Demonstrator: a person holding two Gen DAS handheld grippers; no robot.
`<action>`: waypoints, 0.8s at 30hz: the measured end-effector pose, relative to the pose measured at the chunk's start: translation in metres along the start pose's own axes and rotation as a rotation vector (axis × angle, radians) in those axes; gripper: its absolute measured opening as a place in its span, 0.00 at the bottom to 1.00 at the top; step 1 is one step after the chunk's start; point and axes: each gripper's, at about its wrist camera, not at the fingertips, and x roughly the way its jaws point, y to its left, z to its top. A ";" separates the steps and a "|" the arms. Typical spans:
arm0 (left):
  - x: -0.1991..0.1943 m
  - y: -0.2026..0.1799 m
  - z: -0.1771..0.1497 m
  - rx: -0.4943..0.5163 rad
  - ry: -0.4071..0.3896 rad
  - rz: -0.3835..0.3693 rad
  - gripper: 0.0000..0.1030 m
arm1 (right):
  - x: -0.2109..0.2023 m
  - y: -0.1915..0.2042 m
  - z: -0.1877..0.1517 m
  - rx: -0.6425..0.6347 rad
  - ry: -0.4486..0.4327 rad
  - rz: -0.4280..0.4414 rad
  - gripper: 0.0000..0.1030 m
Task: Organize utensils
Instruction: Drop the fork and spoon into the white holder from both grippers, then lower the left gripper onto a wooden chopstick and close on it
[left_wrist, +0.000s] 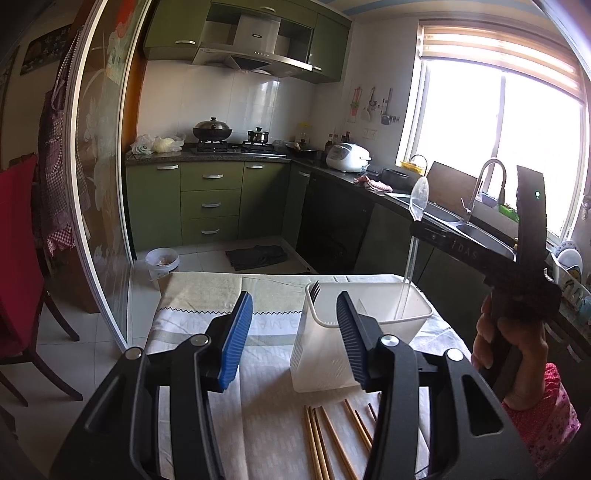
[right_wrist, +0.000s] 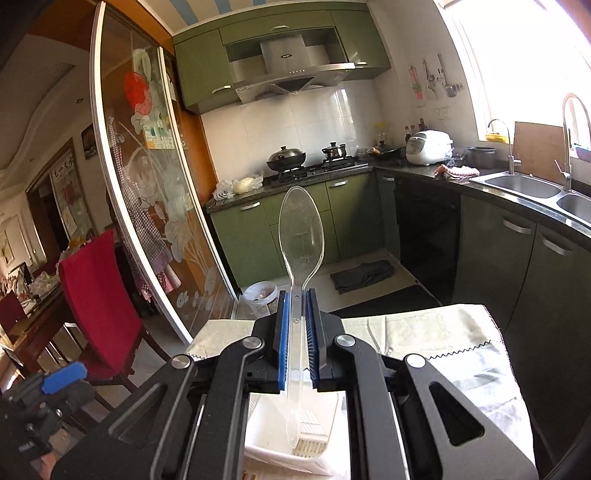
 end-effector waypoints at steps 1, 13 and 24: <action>0.001 0.000 -0.002 0.000 0.006 -0.002 0.44 | -0.001 0.001 -0.007 -0.013 -0.006 -0.006 0.09; 0.000 -0.013 -0.006 0.034 0.038 -0.004 0.49 | -0.001 0.016 -0.063 -0.126 0.044 -0.036 0.36; 0.034 -0.017 -0.038 0.038 0.343 0.051 0.54 | -0.094 -0.016 -0.088 -0.041 0.005 -0.055 0.36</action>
